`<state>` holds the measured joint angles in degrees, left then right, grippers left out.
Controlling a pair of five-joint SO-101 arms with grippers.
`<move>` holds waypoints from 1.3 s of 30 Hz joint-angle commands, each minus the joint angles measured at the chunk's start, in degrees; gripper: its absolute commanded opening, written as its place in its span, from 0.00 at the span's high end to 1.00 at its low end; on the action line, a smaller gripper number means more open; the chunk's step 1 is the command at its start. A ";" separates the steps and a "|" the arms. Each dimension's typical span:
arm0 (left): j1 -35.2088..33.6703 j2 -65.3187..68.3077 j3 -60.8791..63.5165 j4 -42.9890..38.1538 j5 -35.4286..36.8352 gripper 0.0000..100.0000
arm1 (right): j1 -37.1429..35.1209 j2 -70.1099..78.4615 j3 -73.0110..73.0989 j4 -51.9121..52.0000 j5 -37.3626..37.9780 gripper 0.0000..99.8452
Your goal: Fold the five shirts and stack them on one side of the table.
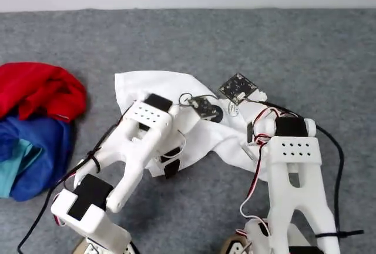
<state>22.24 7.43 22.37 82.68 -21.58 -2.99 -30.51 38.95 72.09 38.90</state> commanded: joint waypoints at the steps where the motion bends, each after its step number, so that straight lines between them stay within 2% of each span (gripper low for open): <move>1: 0.09 -3.16 2.95 -5.63 0.53 0.80 | 0.66 -1.45 -0.35 -0.92 -0.35 0.98; 7: 0.00 3.43 5.93 -11.08 0.97 0.80 | 0.66 -1.45 -0.35 -0.92 -0.35 0.98; 10: -0.53 7.82 0.84 -8.44 3.60 0.81 | 0.66 -1.45 -0.35 -0.84 -0.35 0.98; 16: -0.35 11.78 -2.86 -7.56 3.87 0.96 | 0.75 -1.98 -0.44 -0.40 -0.35 0.99; 22: -0.35 6.15 -2.86 -3.43 2.46 0.99 | 0.92 -2.07 -0.44 -0.22 -0.35 0.99; 27: -1.58 -7.38 -2.95 2.64 2.37 0.99 | 0.57 -2.15 -2.20 3.21 -0.35 0.99; 32: -11.16 -21.45 -3.21 9.41 1.76 0.99 | 0.48 -2.15 -5.98 11.21 -0.35 0.98; 37: -25.32 -33.14 -3.30 13.71 -4.57 0.99 | -2.95 -2.15 -6.68 17.63 -0.62 0.98; 39: -30.95 -36.48 -3.30 14.77 -6.68 0.99 | -5.14 -2.15 -6.77 20.09 -3.16 0.96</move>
<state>-0.35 -22.37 20.88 95.78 -25.36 -5.98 -30.51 35.43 88.44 38.20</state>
